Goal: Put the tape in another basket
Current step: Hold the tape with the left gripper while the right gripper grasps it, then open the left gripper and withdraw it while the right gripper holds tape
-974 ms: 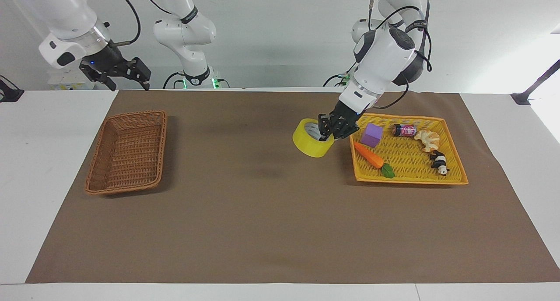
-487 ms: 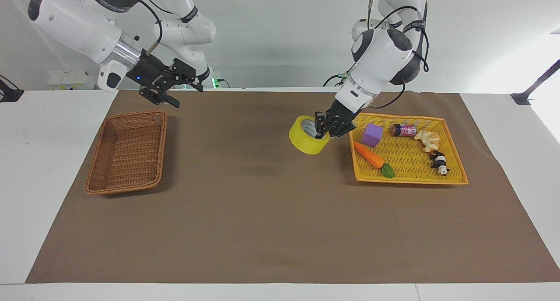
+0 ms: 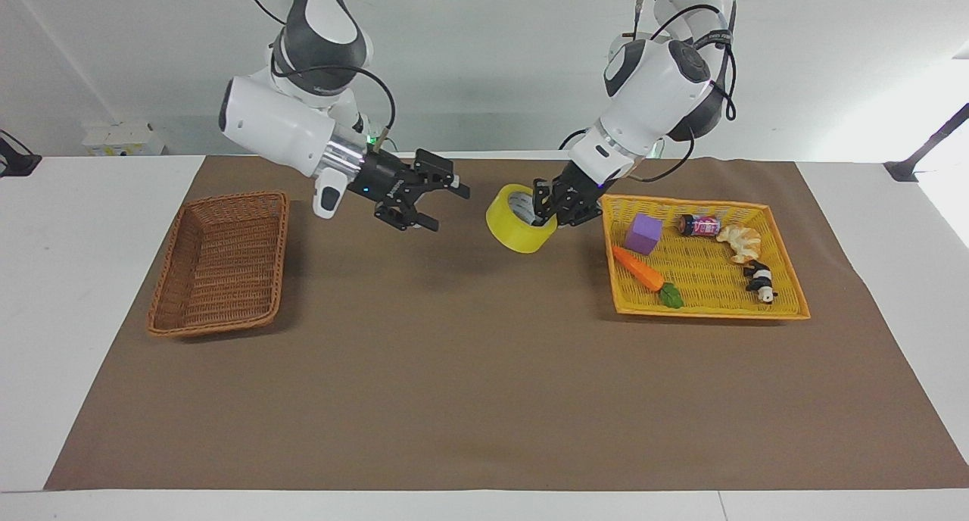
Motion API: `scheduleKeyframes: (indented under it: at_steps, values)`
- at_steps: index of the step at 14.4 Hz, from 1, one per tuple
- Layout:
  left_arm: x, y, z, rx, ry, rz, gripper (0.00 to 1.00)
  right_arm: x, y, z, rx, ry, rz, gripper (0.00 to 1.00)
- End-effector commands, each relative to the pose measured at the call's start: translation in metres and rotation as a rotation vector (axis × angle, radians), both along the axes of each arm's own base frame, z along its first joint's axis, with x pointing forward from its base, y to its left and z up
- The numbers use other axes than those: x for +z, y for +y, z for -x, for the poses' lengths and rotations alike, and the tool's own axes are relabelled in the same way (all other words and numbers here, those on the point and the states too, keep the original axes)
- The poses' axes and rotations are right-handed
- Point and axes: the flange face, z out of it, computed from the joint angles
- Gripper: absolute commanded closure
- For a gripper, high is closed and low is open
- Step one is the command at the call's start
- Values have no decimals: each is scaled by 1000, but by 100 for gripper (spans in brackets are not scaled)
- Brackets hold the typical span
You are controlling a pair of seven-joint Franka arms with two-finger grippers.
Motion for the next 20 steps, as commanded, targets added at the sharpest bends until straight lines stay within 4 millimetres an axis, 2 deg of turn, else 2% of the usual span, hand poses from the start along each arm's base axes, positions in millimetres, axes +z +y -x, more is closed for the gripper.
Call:
scheduleKeyframes:
  at_steps: [1,8,13,15,17,18,20]
  values:
    - [8,-4,-1,-18,7,22,100,2,-2,7,-33,18,-25,0]
    - [8,-3,0,-18,7,22,100,-11,47,27,-57,-14,-17,0]
    - [7,-3,2,-23,14,17,100,-13,49,28,-60,-13,-17,0]
    - [7,-2,3,-25,20,15,100,-13,48,28,-60,-11,-17,5]
    - [7,-3,4,-27,20,15,100,-13,48,28,-60,-12,-17,14]
    - [7,-2,3,-26,19,14,100,-13,48,28,-60,-11,-17,24]
    - [7,-2,3,-27,18,13,100,-13,48,29,-60,-10,-18,58]
